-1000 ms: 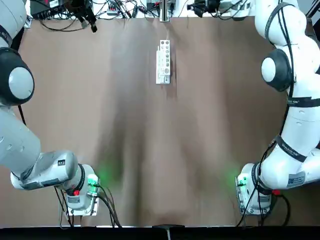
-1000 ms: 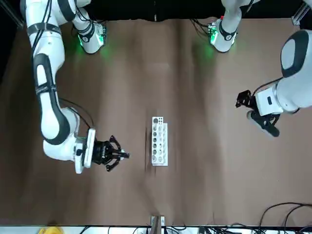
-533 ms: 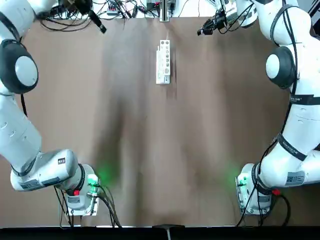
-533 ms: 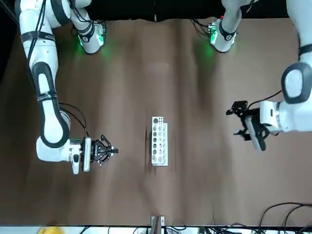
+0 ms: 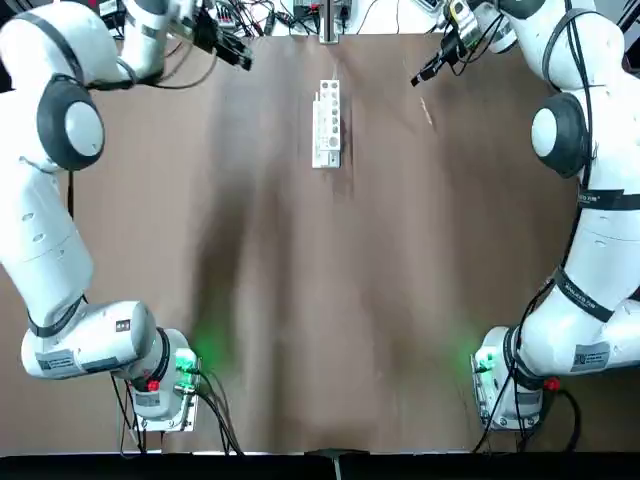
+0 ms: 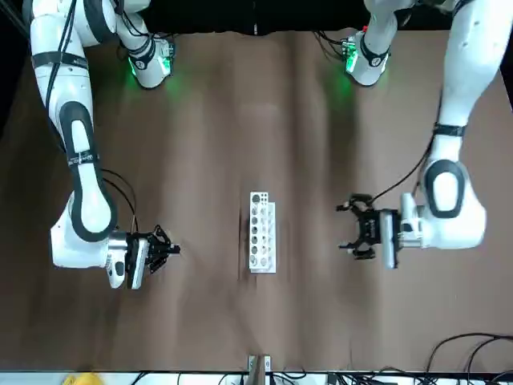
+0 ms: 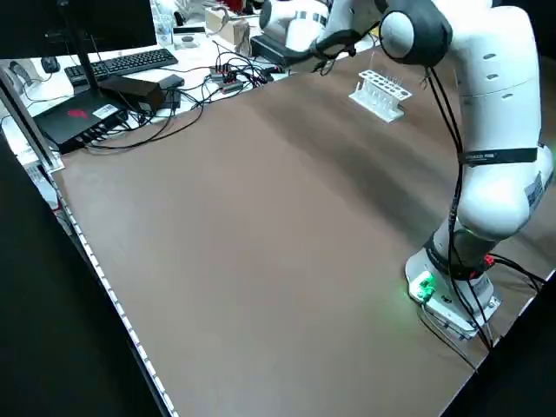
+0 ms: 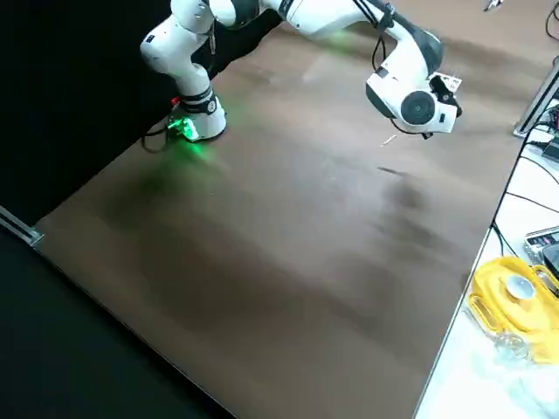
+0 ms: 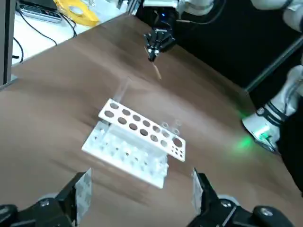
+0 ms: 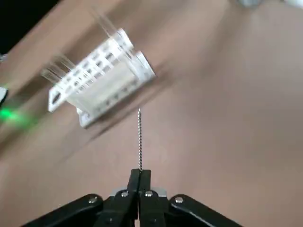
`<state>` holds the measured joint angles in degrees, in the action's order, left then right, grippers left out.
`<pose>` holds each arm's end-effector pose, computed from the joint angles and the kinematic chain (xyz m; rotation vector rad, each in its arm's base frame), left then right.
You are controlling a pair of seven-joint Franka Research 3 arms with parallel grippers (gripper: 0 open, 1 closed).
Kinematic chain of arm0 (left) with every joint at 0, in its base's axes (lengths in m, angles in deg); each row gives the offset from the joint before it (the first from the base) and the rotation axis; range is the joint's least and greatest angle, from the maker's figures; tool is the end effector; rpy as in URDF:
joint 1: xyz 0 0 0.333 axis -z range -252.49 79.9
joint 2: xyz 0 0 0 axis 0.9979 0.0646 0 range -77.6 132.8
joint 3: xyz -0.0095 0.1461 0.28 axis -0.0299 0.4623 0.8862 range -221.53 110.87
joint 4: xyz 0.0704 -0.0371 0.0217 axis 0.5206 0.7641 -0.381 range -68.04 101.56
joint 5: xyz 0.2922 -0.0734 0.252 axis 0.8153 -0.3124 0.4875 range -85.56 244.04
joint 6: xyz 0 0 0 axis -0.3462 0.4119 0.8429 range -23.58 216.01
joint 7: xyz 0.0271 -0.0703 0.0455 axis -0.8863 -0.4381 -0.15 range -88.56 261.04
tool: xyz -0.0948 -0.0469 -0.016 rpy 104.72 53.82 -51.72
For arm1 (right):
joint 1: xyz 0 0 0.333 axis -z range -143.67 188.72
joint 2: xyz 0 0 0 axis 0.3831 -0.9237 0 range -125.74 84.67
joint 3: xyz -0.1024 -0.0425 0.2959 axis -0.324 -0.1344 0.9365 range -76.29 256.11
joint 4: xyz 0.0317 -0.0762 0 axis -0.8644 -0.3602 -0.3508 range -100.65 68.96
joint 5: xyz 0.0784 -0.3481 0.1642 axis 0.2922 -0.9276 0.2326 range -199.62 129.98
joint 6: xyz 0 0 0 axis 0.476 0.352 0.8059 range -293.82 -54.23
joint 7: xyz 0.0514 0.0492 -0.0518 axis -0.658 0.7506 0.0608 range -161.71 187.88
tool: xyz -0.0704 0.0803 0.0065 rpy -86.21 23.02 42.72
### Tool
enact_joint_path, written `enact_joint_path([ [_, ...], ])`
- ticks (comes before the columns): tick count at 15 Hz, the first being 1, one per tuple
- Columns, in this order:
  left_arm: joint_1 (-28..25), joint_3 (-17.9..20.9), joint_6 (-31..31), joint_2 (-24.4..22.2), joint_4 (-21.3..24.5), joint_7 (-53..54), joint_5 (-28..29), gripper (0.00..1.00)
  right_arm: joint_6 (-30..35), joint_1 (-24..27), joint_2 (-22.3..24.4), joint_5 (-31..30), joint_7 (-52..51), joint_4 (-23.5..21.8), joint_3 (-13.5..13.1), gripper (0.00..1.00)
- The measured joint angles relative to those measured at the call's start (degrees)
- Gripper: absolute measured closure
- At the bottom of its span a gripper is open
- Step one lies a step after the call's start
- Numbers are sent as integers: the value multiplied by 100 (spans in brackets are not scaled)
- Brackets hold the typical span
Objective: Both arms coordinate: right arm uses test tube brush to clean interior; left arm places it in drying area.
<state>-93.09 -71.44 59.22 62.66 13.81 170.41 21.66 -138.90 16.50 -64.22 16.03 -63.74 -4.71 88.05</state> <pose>0.6782 -0.1427 0.3257 1.7729 -1.1111 0.5311 0.7094 0.1112 0.2532 -2.0825 -1.1301 -0.3374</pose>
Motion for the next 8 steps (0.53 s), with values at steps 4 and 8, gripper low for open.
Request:
enact_joint_path([
  [4, 605, -6, 737, 681, -263, 267, -835, 0, -88, -85, 2, -766, 1623, 26, -19, 98],
  [8, 931, -10, 999, 1197, -653, 1497, -1355, 0, -136, -173, 14, -1647, 3470, 86, -33, 98],
])
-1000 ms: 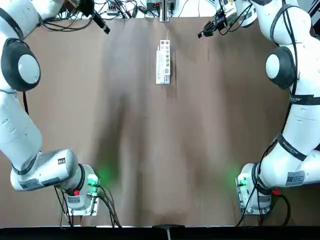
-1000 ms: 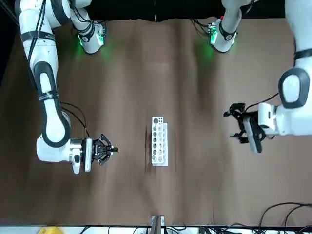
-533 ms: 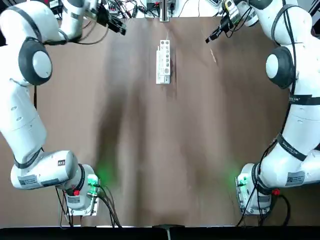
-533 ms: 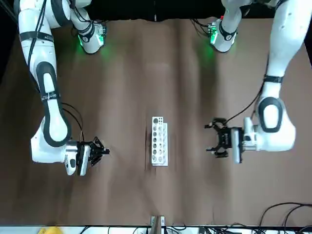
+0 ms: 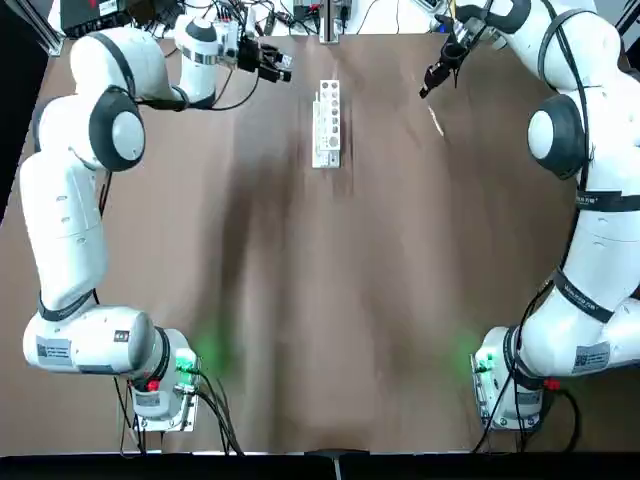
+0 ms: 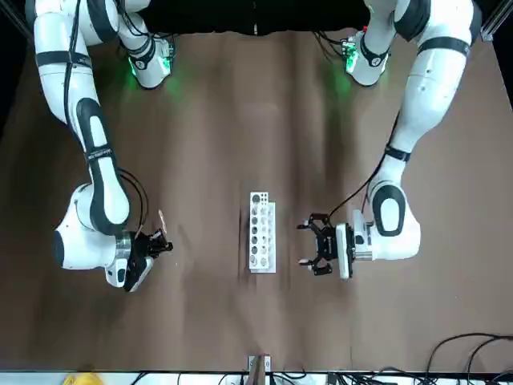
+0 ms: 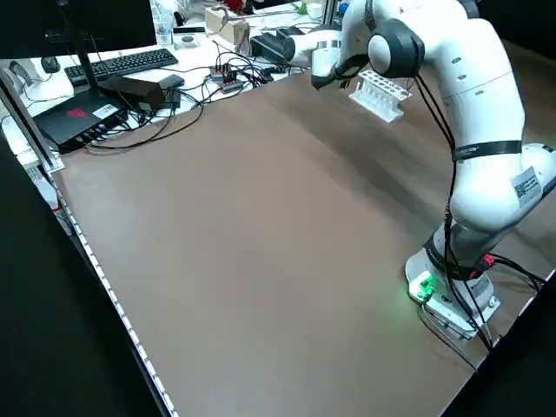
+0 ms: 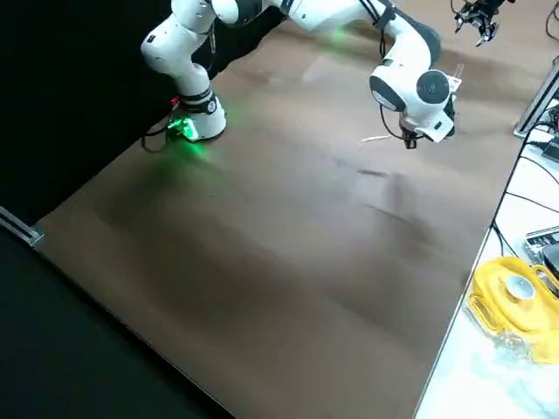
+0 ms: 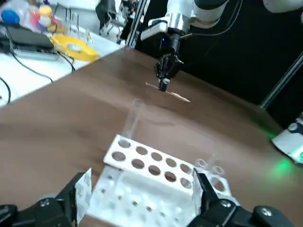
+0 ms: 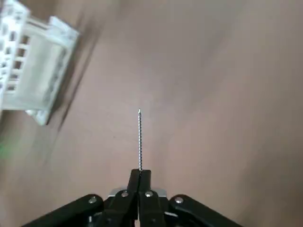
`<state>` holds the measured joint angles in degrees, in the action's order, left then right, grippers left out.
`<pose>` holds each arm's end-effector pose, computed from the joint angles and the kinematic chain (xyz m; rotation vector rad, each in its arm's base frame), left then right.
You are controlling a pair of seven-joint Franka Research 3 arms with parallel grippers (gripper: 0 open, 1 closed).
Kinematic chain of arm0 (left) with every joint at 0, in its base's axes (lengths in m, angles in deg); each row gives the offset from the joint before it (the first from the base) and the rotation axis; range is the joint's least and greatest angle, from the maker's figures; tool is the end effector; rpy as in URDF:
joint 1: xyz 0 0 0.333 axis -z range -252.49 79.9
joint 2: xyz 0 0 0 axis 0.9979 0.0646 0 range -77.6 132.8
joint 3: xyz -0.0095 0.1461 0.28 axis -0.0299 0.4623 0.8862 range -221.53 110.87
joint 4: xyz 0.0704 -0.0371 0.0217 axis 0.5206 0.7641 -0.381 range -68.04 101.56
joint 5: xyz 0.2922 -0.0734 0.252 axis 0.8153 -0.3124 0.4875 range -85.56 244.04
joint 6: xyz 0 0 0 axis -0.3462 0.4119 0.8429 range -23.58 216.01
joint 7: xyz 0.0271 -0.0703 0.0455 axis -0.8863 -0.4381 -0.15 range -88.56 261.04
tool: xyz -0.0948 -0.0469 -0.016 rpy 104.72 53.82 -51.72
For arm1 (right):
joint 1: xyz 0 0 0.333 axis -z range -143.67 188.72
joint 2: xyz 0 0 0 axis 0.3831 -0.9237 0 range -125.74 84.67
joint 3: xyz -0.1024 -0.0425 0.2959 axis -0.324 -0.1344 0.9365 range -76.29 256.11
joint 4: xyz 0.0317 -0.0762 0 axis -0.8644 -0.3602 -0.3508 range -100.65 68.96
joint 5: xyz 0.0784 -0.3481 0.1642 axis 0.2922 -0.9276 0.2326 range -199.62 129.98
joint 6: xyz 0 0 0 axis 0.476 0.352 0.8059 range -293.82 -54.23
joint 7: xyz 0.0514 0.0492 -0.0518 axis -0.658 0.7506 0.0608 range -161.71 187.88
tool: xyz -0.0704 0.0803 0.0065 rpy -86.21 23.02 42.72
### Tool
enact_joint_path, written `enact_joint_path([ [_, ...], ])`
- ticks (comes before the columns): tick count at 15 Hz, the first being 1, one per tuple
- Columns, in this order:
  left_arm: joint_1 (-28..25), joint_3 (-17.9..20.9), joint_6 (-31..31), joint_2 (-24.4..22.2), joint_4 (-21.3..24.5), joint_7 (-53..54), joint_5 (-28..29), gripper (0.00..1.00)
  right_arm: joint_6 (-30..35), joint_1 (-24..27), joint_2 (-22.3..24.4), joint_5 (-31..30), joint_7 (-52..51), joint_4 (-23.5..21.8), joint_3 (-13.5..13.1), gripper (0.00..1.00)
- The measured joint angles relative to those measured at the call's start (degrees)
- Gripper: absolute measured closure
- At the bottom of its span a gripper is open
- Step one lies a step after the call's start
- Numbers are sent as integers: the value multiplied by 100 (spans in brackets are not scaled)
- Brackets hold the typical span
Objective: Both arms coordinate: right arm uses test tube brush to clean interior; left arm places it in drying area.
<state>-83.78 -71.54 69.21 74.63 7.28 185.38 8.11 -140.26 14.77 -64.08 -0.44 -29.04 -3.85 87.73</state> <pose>0.6909 -0.2408 0.2434 1.6394 -1.1186 0.7554 0.7071 0.1128 0.2515 -2.4974 -0.7177 0.0387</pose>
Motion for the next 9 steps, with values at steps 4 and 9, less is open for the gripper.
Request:
enact_joint_path([
  [4, 574, 2, 368, 798, -744, 1397, -1243, 1, -393, -216, -4, -328, 1627, 1, -6, 98],
  [9, 928, 11, 375, 1341, -1195, 2063, -1819, 1, -1177, -787, -183, -624, 3464, -77, -3, 98],
])
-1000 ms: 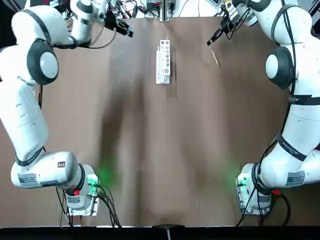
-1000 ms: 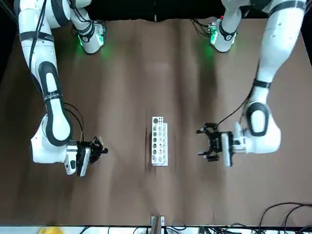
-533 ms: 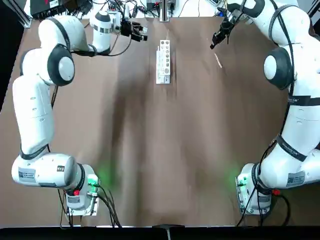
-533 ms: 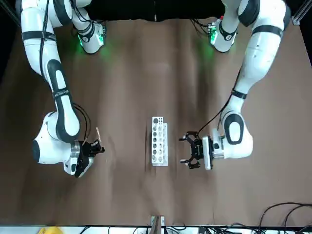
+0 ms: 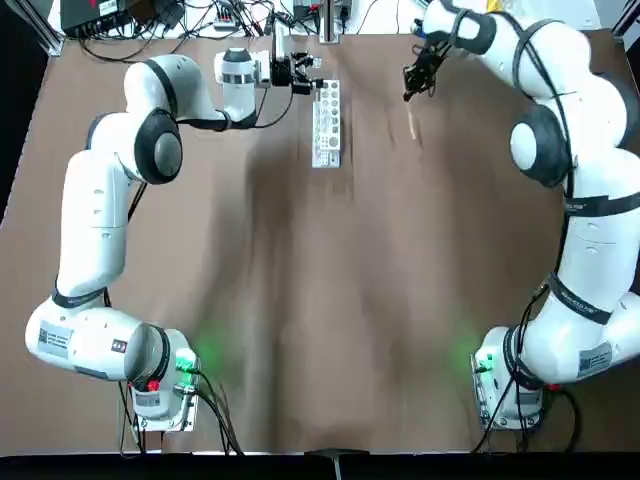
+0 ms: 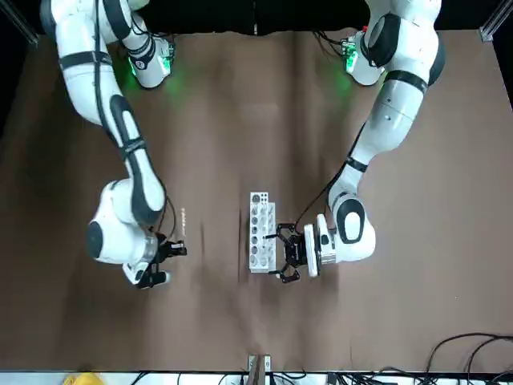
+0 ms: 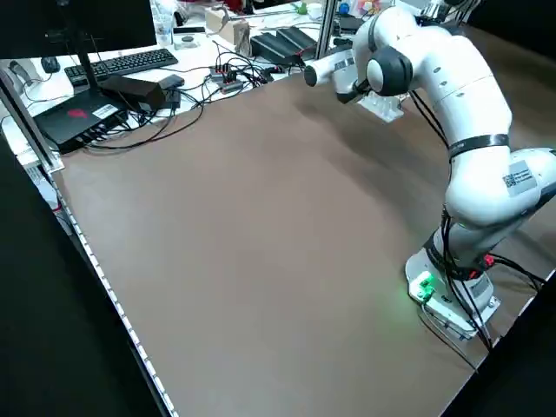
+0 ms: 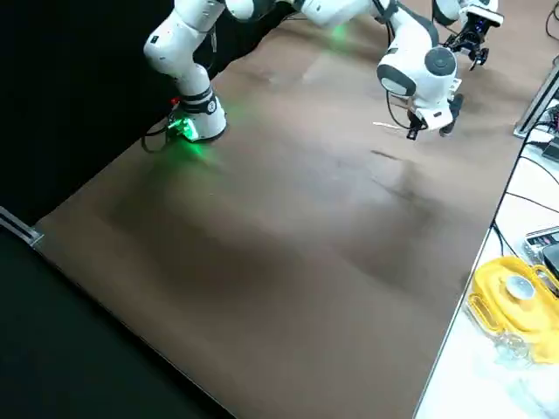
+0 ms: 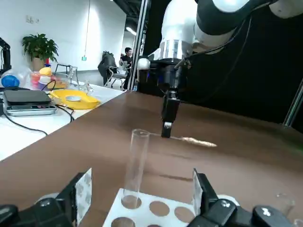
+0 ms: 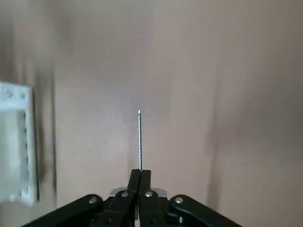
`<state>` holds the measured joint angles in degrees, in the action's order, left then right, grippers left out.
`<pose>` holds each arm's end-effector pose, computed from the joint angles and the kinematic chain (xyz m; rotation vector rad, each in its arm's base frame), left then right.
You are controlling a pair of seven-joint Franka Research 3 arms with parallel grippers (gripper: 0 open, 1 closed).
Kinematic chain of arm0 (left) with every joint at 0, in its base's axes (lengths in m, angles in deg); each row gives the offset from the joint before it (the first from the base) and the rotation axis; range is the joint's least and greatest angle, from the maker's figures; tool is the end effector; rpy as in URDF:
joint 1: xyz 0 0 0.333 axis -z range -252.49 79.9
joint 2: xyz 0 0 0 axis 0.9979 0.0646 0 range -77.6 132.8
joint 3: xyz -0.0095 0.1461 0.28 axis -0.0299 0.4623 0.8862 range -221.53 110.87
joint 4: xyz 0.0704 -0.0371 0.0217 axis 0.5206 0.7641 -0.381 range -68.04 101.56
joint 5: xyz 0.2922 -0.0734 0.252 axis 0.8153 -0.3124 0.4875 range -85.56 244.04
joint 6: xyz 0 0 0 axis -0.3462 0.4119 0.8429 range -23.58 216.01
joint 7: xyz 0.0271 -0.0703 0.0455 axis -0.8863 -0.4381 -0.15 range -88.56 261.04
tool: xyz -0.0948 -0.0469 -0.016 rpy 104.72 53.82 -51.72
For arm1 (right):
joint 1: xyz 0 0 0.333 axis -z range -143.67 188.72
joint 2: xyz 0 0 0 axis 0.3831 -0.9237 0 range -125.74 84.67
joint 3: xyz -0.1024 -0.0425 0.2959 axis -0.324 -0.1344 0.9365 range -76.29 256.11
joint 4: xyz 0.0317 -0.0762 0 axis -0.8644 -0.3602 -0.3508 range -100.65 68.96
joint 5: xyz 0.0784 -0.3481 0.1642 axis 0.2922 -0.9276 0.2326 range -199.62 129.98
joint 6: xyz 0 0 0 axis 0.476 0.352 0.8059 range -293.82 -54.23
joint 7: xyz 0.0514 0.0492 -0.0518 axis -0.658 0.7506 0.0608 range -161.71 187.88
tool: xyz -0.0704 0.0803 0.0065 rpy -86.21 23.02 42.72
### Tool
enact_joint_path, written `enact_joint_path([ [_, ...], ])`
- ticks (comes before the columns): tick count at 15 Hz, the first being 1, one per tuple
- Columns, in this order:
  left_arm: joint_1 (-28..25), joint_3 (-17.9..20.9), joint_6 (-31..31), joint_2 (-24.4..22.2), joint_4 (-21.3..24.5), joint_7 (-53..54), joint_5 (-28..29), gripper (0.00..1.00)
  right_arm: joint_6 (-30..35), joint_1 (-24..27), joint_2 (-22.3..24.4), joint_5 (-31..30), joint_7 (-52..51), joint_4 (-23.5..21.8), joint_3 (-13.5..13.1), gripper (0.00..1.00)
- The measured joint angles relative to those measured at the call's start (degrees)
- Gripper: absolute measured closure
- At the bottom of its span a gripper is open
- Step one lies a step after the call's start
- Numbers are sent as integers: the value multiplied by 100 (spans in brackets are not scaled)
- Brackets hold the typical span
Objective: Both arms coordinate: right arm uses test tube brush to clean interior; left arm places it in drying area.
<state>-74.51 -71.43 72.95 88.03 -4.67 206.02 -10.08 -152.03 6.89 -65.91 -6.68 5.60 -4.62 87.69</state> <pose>0.6889 -0.3402 0.1741 1.4415 -1.1100 1.0598 0.7029 0.1936 0.2324 -2.7629 -0.1324 0.0874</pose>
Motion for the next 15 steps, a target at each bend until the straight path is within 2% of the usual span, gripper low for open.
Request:
enact_joint_path([
  [6, 215, 3, -7, 322, -321, 501, -562, 2, -230, -285, -417, -5, 646, -23, 1, 98],
  [11, 365, 4, 0, 511, -448, 691, -643, 3, -271, -313, -502, -4, 810, -13, -8, 97],
  [13, 416, 4, 2, 620, -558, 707, -645, 5, -275, -309, -502, -4, 814, -7, -26, 84],
  [14, 447, 4, 4, 689, -622, 715, -645, 8, -276, -303, -497, -4, 815, 22, -36, 66],
  [15, 456, 5, 7, 708, -646, 726, -645, 17, -278, -293, -487, -4, 815, 29, -49, 56],
])
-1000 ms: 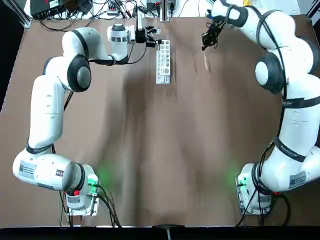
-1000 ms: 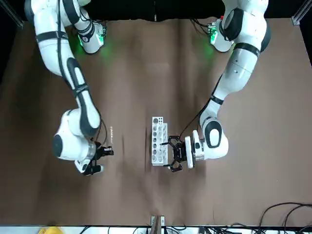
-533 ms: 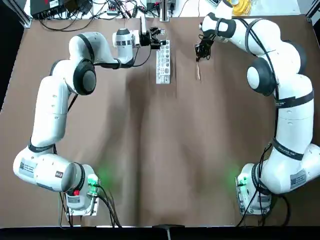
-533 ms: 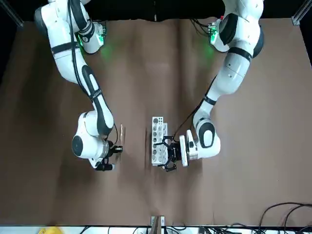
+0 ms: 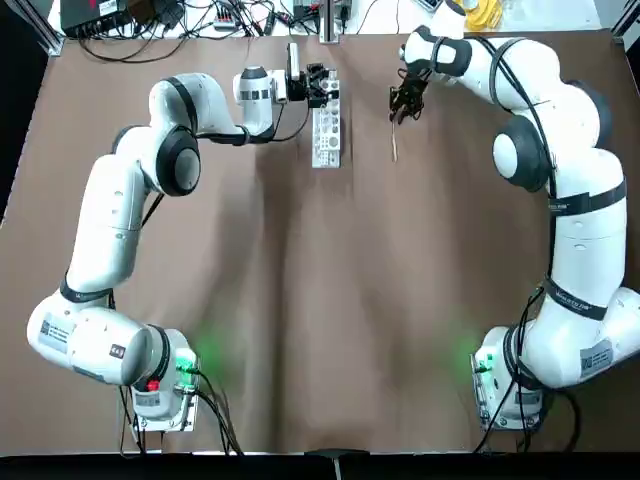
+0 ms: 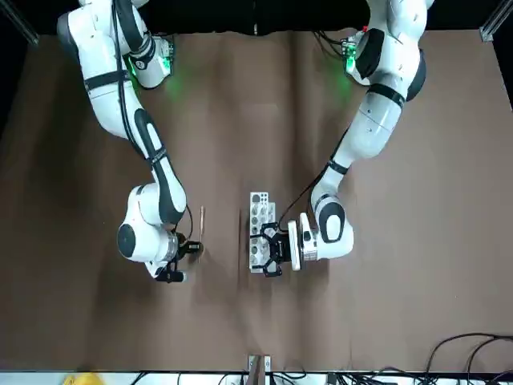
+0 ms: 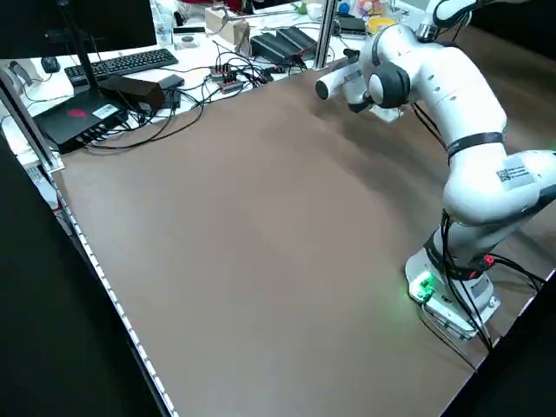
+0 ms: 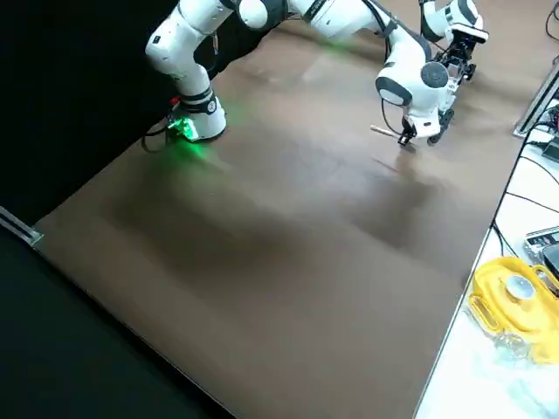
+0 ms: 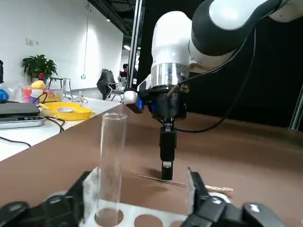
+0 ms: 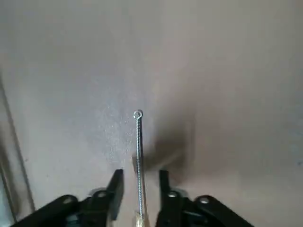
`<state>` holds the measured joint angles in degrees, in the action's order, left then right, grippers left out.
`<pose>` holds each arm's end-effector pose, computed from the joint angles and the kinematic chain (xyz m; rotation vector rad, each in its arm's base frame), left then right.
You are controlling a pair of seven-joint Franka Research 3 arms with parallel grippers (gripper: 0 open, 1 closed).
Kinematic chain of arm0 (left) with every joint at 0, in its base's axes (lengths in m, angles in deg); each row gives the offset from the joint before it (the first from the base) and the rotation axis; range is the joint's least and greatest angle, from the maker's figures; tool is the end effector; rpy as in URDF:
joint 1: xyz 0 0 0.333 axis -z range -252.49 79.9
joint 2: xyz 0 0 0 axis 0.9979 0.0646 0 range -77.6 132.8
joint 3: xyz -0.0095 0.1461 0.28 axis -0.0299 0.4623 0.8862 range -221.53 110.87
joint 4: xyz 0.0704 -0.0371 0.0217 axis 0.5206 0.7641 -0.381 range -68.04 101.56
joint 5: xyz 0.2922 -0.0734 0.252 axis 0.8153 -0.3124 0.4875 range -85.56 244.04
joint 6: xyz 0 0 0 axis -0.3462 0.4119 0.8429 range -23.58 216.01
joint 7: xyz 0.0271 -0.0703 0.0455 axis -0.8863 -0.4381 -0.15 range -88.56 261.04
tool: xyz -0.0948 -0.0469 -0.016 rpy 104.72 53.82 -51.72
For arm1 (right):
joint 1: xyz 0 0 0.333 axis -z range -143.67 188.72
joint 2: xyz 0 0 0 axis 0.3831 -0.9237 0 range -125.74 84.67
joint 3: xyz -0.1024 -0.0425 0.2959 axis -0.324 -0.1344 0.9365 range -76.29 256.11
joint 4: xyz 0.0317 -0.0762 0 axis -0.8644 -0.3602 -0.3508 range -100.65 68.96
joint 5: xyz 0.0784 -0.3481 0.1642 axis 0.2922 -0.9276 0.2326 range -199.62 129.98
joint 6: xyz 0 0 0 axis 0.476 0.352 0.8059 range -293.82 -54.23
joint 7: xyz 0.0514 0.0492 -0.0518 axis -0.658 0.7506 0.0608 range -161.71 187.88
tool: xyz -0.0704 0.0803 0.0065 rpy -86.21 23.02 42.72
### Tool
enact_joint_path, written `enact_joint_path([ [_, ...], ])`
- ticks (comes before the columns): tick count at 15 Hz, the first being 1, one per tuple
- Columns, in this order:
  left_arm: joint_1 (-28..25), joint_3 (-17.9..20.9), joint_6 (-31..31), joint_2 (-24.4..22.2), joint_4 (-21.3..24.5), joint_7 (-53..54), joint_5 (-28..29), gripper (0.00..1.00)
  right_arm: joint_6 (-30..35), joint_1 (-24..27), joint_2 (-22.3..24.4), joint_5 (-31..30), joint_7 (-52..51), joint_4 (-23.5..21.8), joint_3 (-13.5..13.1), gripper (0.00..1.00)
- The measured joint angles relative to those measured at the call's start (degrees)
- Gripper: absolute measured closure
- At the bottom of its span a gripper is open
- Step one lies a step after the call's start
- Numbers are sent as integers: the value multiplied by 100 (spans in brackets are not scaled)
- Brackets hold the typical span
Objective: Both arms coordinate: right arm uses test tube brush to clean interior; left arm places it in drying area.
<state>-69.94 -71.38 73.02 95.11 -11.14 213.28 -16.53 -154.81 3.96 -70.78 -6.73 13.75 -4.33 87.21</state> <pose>0.6746 -0.3879 0.1340 1.3657 -1.0977 1.1446 0.6902 0.2203 0.1763 -2.8017 0.0332 0.1727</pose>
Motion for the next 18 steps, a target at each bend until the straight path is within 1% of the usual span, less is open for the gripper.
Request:
enact_joint_path([
  [2, 4, 4, 1, 15, -26, 104, 0, 20, 0, 50, 47, 0, 0, 25, -19, 37],
  [3, 4, 7, 1, 15, -29, 190, 0, 25, 40, 76, 88, -1, 0, 52, -23, 28],
  [6, 4, 18, 1, 17, -39, 314, 0, 27, 450, 183, 363, -6, 0, 128, -75, 2],
  [8, 4, 25, 1, 17, -42, 374, 0, 28, 878, 341, 620, -125, -11, 153, -129, 0],
  [10, 4, 36, 1, 18, -46, 492, 0, 29, 1500, 478, 934, -534, -18, 196, -146, 0],
  [12, 3, 47, 1, 20, -49, 538, 0, 30, 2119, 513, 1363, -926, -19, 305, -147, 0],
  [13, 3, 49, 1, 22, -50, 546, 0, 34, 2397, 511, 1620, -1027, -16, 337, -146, 0],
  [14, 3, 51, 1, 26, -50, 559, 0, 44, 2621, 510, 1883, -1121, -13, 349, -148, 0],
  [15, 3, 52, 1, 30, -50, 566, 0, 46, 2762, 514, 2135, -1265, -11, 355, -155, 0],
  [17, 3, 55, 1, 38, -50, 574, 0, 47, 3005, 570, 2600, -1585, -10, 358, -190, 0],
  [18, 3, 57, 1, 42, -50, 577, -1, 48, 3242, 632, 2811, -1648, -10, 358, -210, 0],
])
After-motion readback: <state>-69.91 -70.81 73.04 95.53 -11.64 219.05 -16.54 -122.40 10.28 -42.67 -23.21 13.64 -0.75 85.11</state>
